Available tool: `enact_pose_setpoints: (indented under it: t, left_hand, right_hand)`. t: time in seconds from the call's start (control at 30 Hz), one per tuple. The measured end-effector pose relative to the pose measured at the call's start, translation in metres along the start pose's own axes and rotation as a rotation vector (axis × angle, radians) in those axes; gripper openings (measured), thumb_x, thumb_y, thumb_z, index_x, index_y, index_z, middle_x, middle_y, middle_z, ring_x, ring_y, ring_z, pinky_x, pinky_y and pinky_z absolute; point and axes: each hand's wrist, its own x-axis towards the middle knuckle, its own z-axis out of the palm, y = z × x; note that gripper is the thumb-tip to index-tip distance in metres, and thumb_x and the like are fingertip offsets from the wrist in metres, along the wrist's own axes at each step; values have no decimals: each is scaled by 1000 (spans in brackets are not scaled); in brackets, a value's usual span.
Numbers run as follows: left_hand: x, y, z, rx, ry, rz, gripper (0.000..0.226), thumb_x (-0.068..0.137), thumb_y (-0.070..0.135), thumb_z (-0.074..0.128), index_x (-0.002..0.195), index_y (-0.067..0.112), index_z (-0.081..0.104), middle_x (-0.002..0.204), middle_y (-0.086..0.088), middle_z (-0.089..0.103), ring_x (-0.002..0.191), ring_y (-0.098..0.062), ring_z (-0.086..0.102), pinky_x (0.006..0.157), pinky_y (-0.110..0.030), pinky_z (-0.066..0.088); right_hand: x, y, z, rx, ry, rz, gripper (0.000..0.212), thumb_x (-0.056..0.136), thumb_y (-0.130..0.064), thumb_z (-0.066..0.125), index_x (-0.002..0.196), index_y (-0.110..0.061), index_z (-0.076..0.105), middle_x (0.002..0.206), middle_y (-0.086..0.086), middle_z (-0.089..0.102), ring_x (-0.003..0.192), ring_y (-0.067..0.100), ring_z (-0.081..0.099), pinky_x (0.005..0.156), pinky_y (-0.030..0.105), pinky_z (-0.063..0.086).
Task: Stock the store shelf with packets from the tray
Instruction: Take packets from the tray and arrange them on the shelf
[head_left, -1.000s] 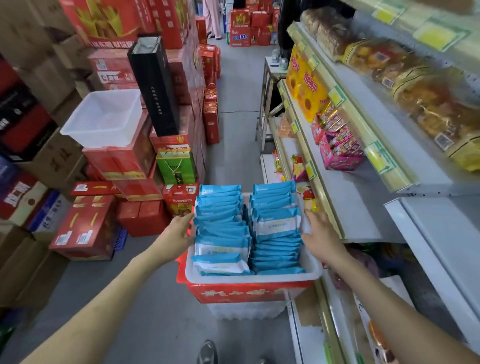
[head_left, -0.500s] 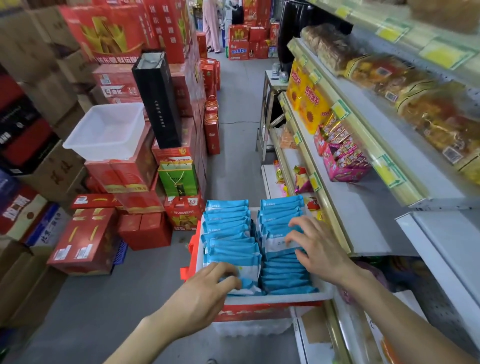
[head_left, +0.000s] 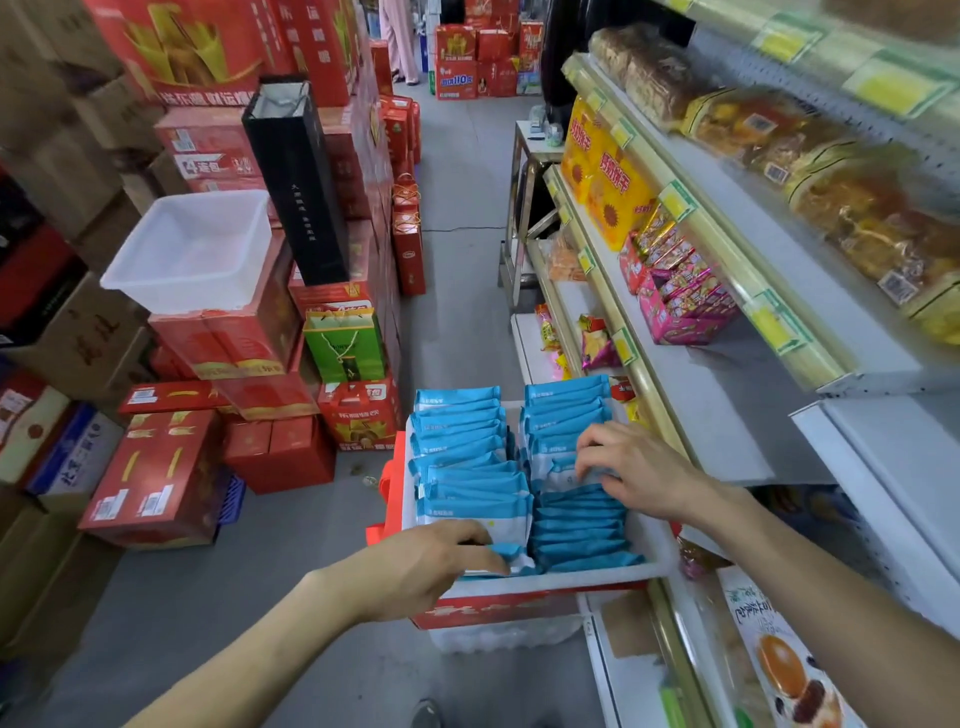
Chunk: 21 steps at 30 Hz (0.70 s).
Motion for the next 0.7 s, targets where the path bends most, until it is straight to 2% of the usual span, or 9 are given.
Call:
enact_pose_setpoints:
  t: [0.1, 0.23, 0.37, 0.47, 0.5, 0.57, 0.6, 0.67, 0.7]
  left_hand:
    - [1, -7, -5, -67, -11, 3, 49, 104, 6, 50, 140, 38, 56, 140, 10, 53, 122, -13, 55, 100, -25, 48]
    - [8, -18, -27, -173, -35, -14, 49, 101, 5, 55, 138, 36, 63, 131, 16, 62, 116, -3, 58, 102, -22, 47]
    - [14, -30, -58, -284, -53, -51, 52, 100, 11, 63, 139, 45, 62, 137, 27, 61, 122, 7, 56, 105, -23, 47]
    - [21, -34, -87, -340, -77, -38, 54, 100, 16, 68, 141, 49, 59, 141, 29, 59, 127, 5, 57, 108, -26, 49]
    - [25, -35, -97, -354, -75, -27, 54, 99, 17, 69, 141, 49, 59, 141, 31, 59, 128, 5, 57, 108, -21, 47]
    - [32, -36, -121, -362, -54, 1, 53, 99, 21, 70, 141, 51, 58, 140, 33, 59, 126, 7, 57, 103, -14, 47]
    - [37, -37, -132, -358, -43, 13, 53, 99, 23, 70, 141, 52, 58, 139, 31, 60, 124, 5, 60, 102, -17, 49]
    - [49, -44, -153, -340, -23, 21, 51, 99, 27, 71, 139, 55, 58, 132, 18, 69, 111, -2, 65, 99, -38, 56]
    - [56, -47, -164, -319, -17, 20, 51, 98, 29, 72, 138, 57, 58, 125, 7, 73, 101, -9, 63, 95, -48, 54]
  right_hand:
    - [0, 2, -3, -7, -100, 3, 38, 89, -9, 65, 107, -41, 70, 111, -18, 59, 110, 7, 53, 102, 38, 42]
    - [1, 2, -6, 9, -156, 14, 43, 94, -6, 62, 117, -40, 73, 116, -17, 64, 111, 9, 53, 100, 39, 45]
    - [0, 1, -14, 149, -190, 74, 53, 93, -2, 60, 129, -40, 69, 112, -14, 61, 108, 10, 52, 97, 41, 47]
    - [0, -5, -31, 361, -201, 173, 63, 92, -7, 68, 128, -59, 63, 111, -25, 59, 110, 0, 55, 96, 34, 49]
    - [0, -9, -39, 436, -195, 203, 65, 92, -9, 71, 124, -66, 61, 114, -30, 60, 113, -4, 55, 97, 30, 49]
    - [-1, -16, -57, 536, -179, 242, 65, 92, -12, 73, 121, -69, 61, 127, -33, 59, 122, -7, 53, 105, 28, 47]
    - [-3, -19, -67, 554, -165, 254, 63, 92, -13, 73, 123, -67, 62, 133, -30, 57, 125, -7, 52, 108, 28, 46]
    - [-9, -22, -87, 589, -125, 278, 60, 92, -12, 74, 126, -60, 64, 136, -28, 57, 128, -6, 52, 110, 26, 44]
    - [-13, -23, -98, 606, -96, 299, 59, 92, -11, 74, 126, -58, 66, 134, -29, 59, 127, -6, 53, 108, 24, 46]
